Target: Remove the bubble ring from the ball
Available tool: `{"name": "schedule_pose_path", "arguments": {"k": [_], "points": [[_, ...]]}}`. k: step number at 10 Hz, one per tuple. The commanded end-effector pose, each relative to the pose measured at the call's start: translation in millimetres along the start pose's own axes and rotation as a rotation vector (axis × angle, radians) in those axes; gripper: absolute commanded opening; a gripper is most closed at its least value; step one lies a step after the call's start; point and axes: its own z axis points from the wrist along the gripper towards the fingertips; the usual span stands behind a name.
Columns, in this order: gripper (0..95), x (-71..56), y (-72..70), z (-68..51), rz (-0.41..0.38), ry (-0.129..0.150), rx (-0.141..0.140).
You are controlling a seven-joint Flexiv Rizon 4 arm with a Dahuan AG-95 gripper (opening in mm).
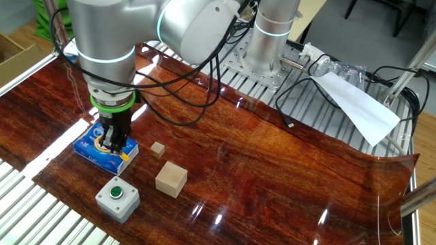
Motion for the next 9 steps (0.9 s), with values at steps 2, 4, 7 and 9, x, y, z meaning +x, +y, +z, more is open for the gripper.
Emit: {"name": "schedule_pose_path", "arguments": {"k": [2, 4, 7, 9], "points": [[19.0, -0.2, 0.5, 0.2, 0.027, 0.007, -0.009], [19.0, 0.1, 0.2, 1.3, 0.033, 0.02, -0.013], [19.0, 0.3, 0.2, 2.4, 0.037, 0.028, -0.016], [19.0, 0.7, 0.5, 4.6, 0.037, 0.025, -0.018]]}}
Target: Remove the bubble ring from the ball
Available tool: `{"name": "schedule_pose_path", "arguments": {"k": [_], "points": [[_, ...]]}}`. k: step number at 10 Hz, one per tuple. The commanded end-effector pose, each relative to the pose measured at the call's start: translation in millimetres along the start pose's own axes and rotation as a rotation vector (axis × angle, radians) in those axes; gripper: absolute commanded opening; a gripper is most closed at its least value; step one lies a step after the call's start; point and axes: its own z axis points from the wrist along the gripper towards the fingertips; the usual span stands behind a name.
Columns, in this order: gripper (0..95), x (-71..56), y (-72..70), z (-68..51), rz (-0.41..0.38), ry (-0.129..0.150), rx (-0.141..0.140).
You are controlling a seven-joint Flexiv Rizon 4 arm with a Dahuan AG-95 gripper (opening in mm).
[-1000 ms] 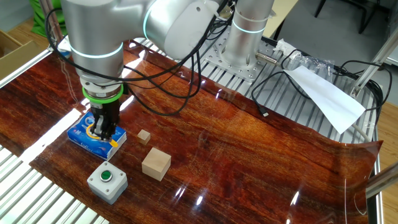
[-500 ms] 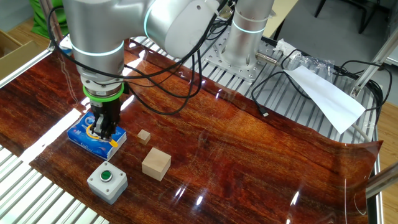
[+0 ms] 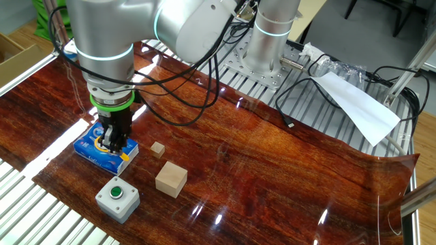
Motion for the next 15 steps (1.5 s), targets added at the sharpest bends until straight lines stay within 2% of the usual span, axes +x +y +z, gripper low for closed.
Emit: {"name": "schedule_pose_path", "arguments": {"k": [1, 9, 15], "points": [[19.0, -0.6, 0.9, 1.5, 0.003, -0.005, -0.002], [19.0, -0.1, 1.0, 4.4, 0.009, -0.011, -0.01], [19.0, -0.2, 0.7, 0.2, 0.006, -0.012, -0.003]]}}
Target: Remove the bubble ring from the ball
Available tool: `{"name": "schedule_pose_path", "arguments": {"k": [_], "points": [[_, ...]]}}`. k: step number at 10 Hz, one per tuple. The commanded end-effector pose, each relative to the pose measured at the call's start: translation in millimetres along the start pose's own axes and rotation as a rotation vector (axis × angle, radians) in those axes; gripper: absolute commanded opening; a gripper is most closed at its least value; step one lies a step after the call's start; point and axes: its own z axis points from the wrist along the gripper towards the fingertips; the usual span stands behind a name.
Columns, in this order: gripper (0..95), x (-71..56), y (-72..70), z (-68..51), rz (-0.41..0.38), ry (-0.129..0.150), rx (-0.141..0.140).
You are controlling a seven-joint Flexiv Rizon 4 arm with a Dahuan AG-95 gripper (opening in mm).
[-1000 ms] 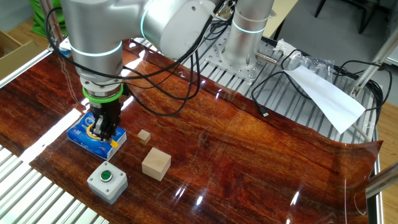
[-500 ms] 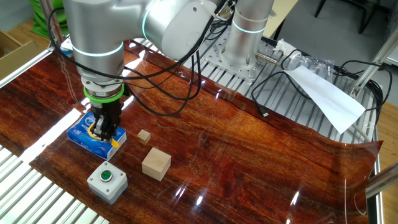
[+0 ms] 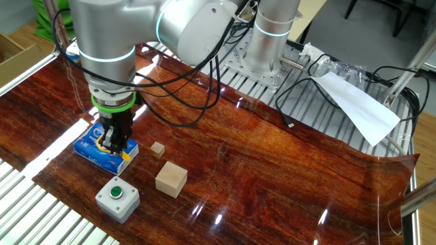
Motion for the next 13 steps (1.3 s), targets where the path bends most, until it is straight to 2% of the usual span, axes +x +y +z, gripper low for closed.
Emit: {"name": "schedule_pose_path", "arguments": {"k": [1, 13], "points": [[19.0, -0.4, 0.5, 0.9, 0.0, -0.004, 0.0], [19.0, 1.2, 3.6, 7.5, 0.007, -0.003, -0.005]]}}
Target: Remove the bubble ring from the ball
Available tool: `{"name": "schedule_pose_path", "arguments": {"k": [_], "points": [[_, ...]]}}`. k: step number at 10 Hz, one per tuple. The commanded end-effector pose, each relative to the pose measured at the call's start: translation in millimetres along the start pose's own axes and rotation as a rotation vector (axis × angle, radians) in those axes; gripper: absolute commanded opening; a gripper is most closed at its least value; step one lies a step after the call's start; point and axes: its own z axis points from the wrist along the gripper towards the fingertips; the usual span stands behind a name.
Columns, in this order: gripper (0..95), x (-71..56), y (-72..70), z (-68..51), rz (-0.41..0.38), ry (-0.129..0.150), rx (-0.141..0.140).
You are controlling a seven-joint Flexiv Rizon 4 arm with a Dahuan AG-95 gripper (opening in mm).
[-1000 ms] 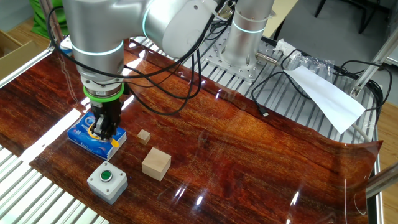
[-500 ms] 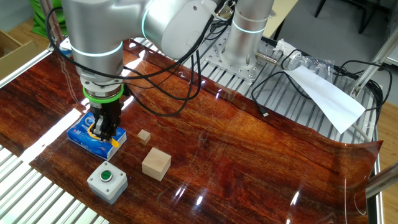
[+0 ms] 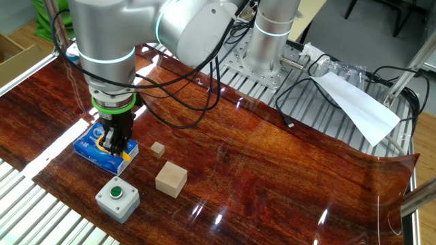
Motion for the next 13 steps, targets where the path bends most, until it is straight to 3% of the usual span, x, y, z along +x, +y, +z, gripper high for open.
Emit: {"name": "schedule_pose_path", "arguments": {"k": [1, 4, 5, 13], "points": [[19.0, 0.3, 0.1, -0.1, -0.004, 0.002, -0.002], [19.0, 0.3, 0.0, 0.2, -0.016, 0.003, -0.003], [0.0, 0.4, 0.0, 0.2, -0.021, 0.003, -0.004], [0.0, 0.4, -0.1, 0.3, -0.009, 0.002, -0.009]]}}
